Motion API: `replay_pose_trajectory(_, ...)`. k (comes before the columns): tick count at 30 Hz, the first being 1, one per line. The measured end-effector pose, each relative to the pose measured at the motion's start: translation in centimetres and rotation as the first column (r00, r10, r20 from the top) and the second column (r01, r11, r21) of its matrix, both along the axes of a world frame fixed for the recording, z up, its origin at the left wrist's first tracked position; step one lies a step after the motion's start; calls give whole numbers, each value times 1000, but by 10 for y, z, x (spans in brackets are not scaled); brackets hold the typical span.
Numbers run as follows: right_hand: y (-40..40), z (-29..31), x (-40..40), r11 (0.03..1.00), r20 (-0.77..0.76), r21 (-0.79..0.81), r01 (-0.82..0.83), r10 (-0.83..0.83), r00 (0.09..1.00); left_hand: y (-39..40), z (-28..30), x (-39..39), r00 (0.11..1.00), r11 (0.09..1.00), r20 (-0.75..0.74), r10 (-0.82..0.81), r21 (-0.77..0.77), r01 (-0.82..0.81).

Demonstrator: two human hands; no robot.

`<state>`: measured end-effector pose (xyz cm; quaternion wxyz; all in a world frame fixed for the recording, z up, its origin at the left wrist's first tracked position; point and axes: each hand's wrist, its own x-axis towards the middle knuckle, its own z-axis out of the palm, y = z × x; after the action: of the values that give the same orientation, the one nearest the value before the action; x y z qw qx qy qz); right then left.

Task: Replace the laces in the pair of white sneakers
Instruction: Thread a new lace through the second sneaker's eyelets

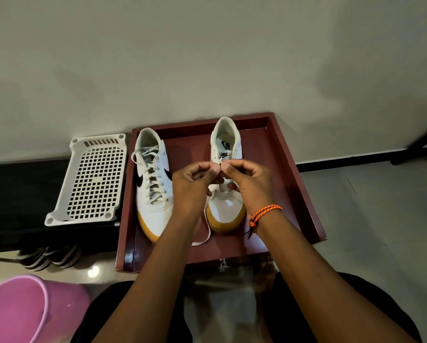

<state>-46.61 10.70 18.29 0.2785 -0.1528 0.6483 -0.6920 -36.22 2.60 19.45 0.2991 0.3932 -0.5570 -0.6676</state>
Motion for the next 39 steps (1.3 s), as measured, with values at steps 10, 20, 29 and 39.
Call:
replay_pose_trajectory(10, 1, 6, -9, 979, -341, 196, -62, 127, 931, -1, -1, 2, 1000, 993, -2, -9, 122, 10)
replay_pose_trajectory(20, 11, 117, -2, 995, -423, -103, -7, -37, 906, 22, 111, -2, 966, 997, -248, 80, 19, -78)
replay_pose_trajectory(29, 31, 273, 8, 958, -542, -288, -11, -154, 826, 42, 267, 8, 933, 965, -359, 24, -236, -116)
replay_pose_trajectory(39, 64, 387, 39, 919, -598, -393, -9, -249, 762, 83, 374, 36, 869, 939, -494, 5, -296, -173)
